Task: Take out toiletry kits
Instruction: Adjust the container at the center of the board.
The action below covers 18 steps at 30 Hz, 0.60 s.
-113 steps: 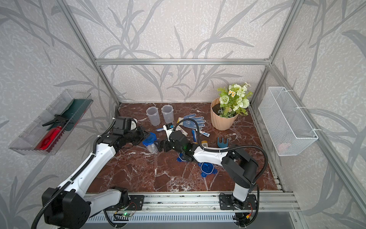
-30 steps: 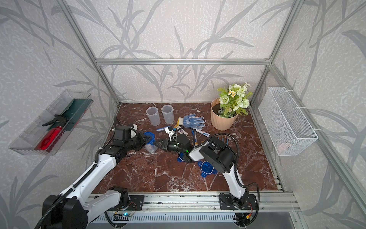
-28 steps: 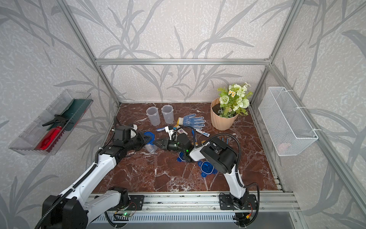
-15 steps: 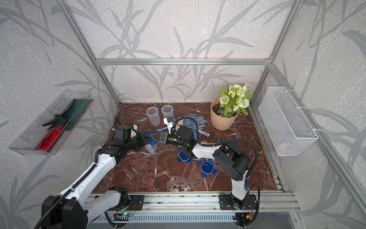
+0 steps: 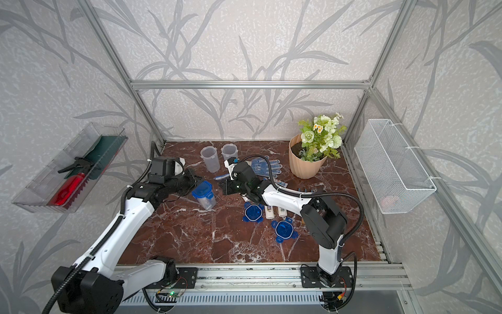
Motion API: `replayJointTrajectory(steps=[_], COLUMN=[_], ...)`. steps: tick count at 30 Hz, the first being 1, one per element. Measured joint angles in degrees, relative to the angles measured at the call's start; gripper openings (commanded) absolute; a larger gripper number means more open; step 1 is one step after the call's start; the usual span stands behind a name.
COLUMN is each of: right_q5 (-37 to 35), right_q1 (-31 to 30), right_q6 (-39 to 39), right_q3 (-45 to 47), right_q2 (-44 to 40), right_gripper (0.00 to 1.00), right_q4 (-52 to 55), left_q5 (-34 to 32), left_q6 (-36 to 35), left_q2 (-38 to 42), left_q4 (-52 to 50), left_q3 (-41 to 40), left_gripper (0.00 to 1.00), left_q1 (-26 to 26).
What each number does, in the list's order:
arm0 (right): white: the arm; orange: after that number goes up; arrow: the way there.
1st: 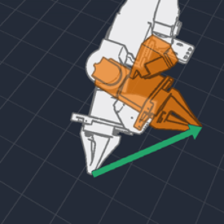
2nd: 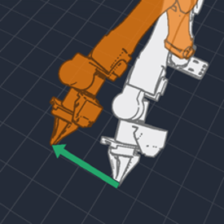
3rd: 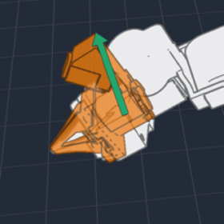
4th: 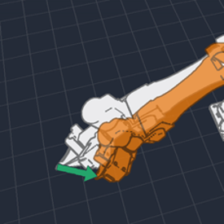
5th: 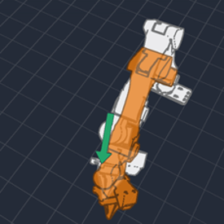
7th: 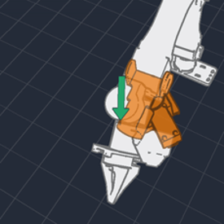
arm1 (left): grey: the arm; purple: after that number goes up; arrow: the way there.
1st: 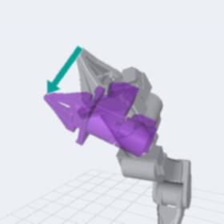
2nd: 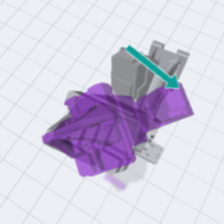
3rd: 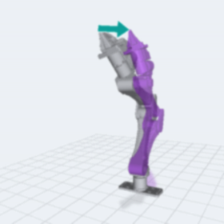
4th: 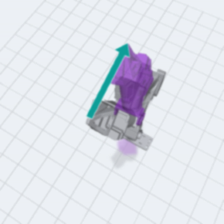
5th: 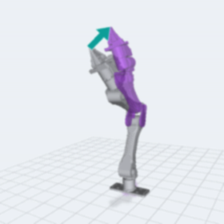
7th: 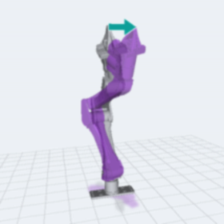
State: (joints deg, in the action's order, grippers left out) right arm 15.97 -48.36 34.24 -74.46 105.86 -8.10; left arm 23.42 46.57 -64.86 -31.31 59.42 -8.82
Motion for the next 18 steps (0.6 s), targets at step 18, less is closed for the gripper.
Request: replayJointTrajectory(steps=[18], right_q5=[-1.1], right_q1=[-5.0], right_q6=[-4.2], right_q3=[-5.5], right_q2=[5.4], right_gripper=[0.02], right_q4=[8.9], left_q5=[-1.3], left_q6=[-1.6], left_q2=[0.5], left_q4=[-4.4], left_q3=[0.5], left_gripper=[0.00], left_q1=[0.0])
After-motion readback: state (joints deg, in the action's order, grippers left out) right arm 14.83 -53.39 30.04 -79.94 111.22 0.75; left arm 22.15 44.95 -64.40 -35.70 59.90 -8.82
